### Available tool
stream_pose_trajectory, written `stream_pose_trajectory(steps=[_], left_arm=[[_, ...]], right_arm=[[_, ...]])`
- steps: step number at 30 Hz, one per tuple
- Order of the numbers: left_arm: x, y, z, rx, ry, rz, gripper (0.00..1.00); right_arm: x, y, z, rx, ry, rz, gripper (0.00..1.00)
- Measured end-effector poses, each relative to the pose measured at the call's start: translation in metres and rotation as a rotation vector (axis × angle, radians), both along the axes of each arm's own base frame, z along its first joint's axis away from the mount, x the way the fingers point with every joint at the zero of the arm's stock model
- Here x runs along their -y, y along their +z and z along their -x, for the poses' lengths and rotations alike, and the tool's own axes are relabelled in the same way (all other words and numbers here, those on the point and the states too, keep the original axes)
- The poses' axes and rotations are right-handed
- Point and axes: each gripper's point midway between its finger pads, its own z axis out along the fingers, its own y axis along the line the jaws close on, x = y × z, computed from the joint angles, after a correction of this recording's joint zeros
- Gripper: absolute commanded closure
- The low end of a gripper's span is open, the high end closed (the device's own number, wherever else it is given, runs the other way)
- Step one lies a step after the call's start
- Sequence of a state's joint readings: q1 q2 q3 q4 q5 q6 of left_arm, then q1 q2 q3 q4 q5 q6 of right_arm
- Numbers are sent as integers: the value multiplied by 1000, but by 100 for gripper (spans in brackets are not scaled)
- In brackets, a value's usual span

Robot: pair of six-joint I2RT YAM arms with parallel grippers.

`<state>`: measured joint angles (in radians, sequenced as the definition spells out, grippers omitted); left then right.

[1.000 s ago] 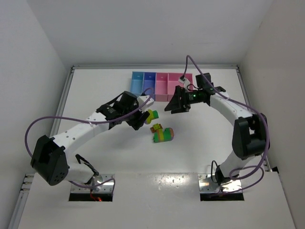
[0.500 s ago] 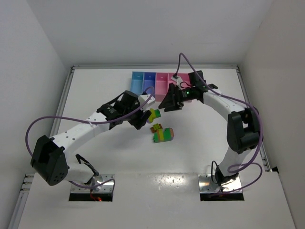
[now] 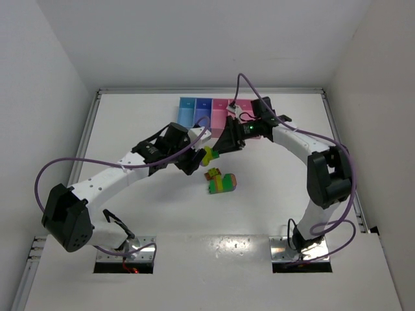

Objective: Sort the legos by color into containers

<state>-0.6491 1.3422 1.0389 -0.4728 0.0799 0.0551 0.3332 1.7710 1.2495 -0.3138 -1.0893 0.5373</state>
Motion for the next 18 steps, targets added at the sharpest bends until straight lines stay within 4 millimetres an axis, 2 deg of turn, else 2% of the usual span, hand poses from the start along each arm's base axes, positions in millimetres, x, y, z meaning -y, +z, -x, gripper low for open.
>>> stream_pose_trajectory(steps=[2, 6, 8, 9, 11, 12, 15, 18], left_arm=[[1, 2, -1, 1, 3, 5, 86], [4, 8, -4, 14, 9, 21, 86], [4, 9, -5, 18, 11, 25, 86], [4, 9, -5, 18, 12, 25, 86], [3, 9, -5, 19, 15, 22, 86], [3, 9, -5, 18, 16, 21, 86], [3, 10, -6, 23, 17, 23, 86], [3, 9, -7, 25, 19, 21, 87]], right_arm=[[-2, -2, 1, -10, 7, -2, 43], [-7, -9, 4, -35, 26, -2, 47], [-10, -13, 6, -43, 35, -1, 53], [-11, -14, 6, -46, 39, -2, 63], [-12, -15, 7, -55, 43, -8, 73], [-12, -15, 7, -61, 43, -8, 84], [-12, -14, 7, -61, 48, -15, 99], [-11, -14, 7, -59, 47, -16, 100]])
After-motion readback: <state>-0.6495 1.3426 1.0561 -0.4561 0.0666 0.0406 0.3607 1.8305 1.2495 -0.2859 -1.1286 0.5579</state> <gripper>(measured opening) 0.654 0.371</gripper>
